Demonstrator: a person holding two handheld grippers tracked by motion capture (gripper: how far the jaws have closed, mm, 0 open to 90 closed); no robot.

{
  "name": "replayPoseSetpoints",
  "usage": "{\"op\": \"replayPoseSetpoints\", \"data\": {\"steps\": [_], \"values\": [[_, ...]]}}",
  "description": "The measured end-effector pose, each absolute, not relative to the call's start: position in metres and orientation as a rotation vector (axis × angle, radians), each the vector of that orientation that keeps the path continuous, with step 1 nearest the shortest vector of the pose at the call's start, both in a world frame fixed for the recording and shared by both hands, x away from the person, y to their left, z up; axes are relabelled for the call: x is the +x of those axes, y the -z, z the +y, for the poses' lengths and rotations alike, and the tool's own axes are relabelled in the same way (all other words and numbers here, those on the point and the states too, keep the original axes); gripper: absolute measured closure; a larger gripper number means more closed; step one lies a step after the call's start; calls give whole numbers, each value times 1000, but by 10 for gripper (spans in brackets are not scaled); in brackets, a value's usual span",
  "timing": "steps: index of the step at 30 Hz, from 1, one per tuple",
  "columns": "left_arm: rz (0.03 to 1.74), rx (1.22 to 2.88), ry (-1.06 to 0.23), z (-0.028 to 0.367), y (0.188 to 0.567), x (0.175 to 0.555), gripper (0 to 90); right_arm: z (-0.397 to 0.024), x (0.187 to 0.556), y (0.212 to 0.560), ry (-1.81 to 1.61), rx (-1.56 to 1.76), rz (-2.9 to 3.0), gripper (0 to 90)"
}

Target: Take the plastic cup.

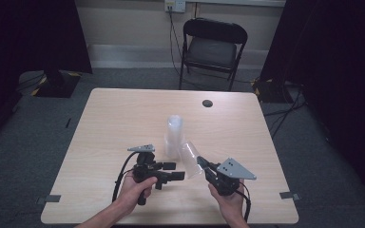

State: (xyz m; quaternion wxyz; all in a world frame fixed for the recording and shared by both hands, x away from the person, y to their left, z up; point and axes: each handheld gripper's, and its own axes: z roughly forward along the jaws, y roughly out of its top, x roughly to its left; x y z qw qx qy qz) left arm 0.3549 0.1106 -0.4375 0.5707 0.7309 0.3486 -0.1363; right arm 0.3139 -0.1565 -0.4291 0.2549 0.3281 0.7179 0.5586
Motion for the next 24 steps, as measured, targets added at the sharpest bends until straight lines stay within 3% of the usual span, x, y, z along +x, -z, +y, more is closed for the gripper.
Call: {"op": "replayPoseSetpoints", "data": {"steps": [24], "values": [[722, 1868, -94, 113, 442, 353, 223, -179, 329, 431, -1473, 1140, 2142, 900]]}}
